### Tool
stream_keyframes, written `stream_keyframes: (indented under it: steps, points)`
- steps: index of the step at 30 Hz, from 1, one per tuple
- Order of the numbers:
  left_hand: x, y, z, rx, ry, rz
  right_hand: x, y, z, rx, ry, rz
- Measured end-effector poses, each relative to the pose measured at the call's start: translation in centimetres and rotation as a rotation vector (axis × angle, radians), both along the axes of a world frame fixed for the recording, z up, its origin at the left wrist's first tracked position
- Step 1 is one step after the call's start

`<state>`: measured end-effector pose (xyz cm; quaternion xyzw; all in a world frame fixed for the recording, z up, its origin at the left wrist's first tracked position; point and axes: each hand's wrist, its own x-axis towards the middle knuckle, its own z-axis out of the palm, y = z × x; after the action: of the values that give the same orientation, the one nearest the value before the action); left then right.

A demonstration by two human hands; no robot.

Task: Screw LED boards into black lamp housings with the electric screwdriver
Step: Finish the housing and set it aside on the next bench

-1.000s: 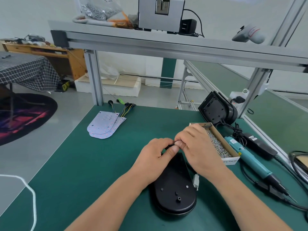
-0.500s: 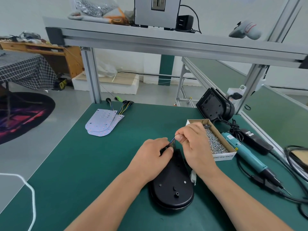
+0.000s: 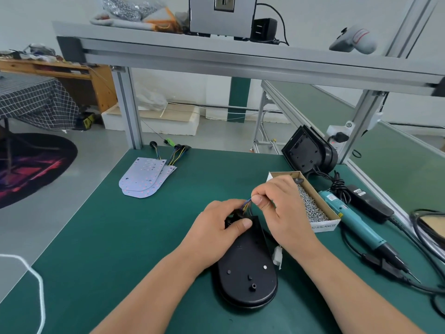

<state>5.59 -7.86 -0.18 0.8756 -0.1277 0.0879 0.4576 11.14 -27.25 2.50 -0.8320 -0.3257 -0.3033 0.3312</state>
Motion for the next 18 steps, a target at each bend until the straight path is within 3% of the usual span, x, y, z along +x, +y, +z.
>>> stream_keyframes:
  steps: [10,18]
  points:
    - [0.7,-0.3,-0.2,-0.040,0.055,0.035,-0.1,-0.4,0.7,-0.118,0.004,0.044]
    - [0.6,1.6,0.5,-0.056,0.161,-0.116,-0.1,-0.3,0.4,-0.132,0.043,-0.003]
